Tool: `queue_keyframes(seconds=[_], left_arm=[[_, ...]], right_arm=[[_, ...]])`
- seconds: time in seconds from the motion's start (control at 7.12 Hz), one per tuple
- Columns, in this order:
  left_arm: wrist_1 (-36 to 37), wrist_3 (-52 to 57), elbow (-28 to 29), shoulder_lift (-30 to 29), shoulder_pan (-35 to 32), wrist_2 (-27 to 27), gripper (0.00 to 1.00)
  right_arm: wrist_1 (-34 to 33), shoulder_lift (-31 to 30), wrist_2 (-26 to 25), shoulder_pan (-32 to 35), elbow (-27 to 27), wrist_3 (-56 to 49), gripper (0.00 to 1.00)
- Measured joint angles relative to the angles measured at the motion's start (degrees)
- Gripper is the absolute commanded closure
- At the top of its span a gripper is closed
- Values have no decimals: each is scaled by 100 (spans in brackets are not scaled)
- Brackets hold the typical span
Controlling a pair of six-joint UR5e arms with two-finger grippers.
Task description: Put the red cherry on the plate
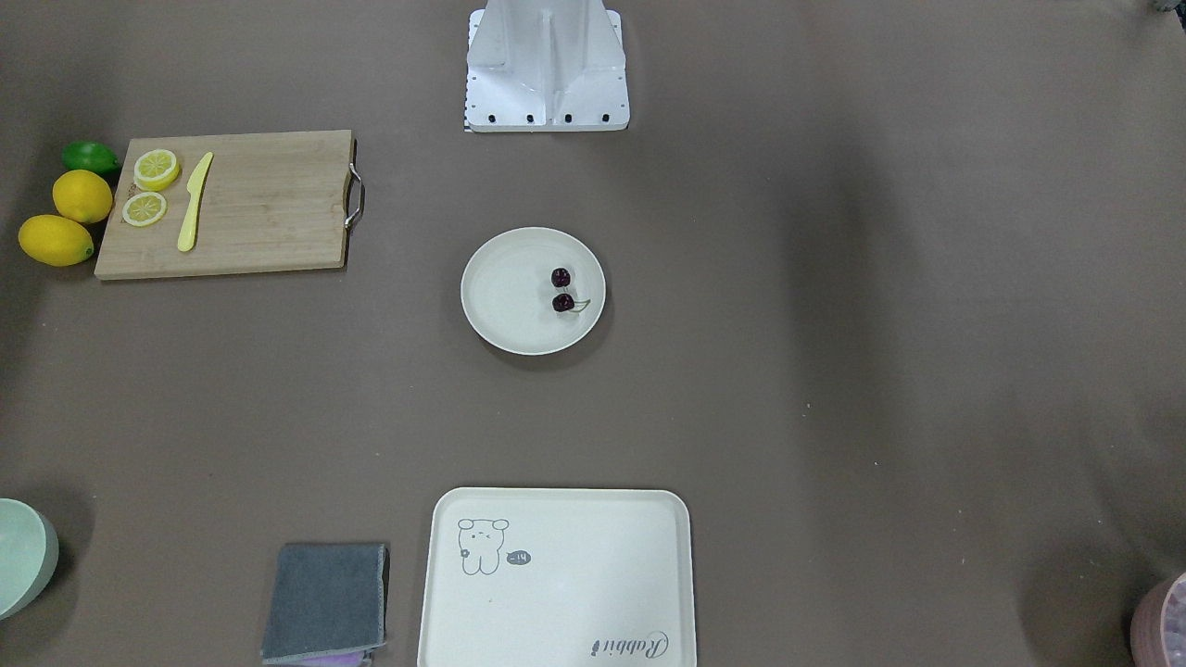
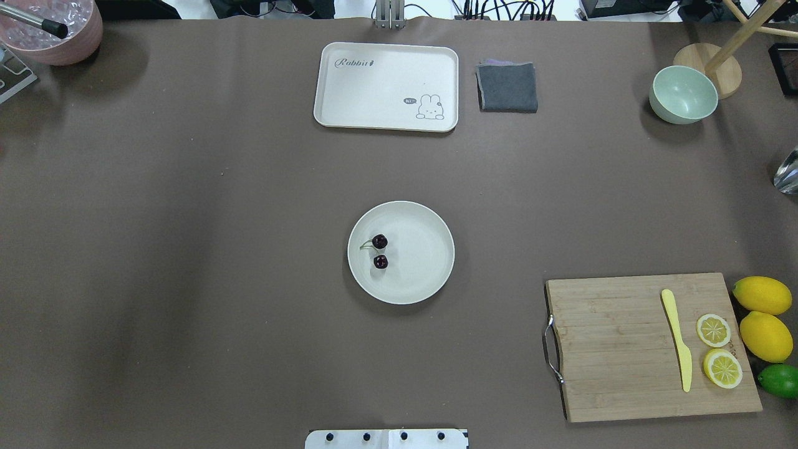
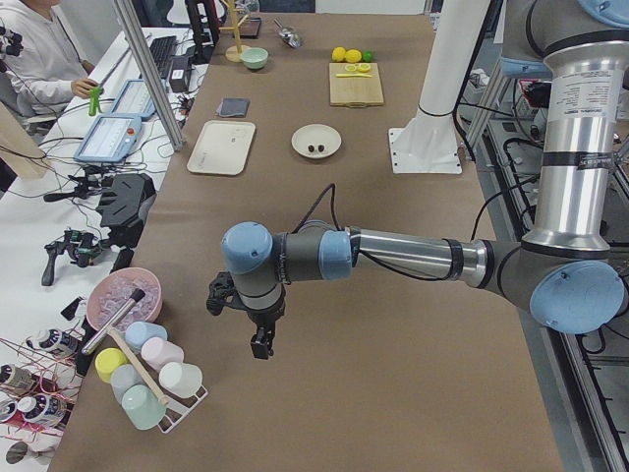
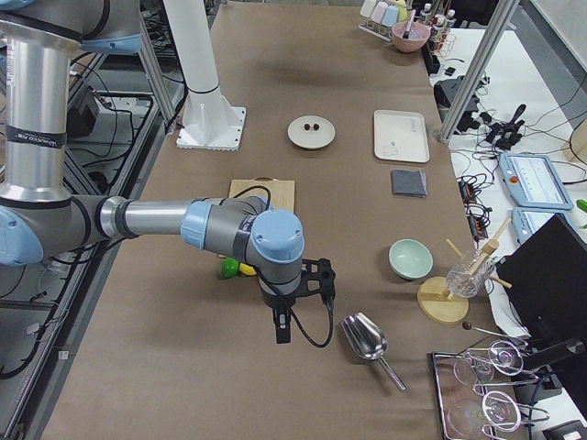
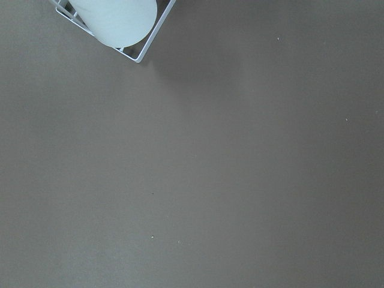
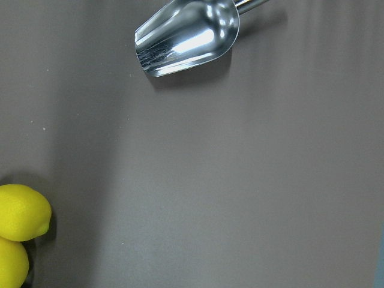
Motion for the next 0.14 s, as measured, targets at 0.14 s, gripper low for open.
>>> queue_keyframes(seconds=[0.14], left_arm=[[1,0,-1,-1,2,0,2]], right_arm=[[0,-2,-10,0,0,0,0]])
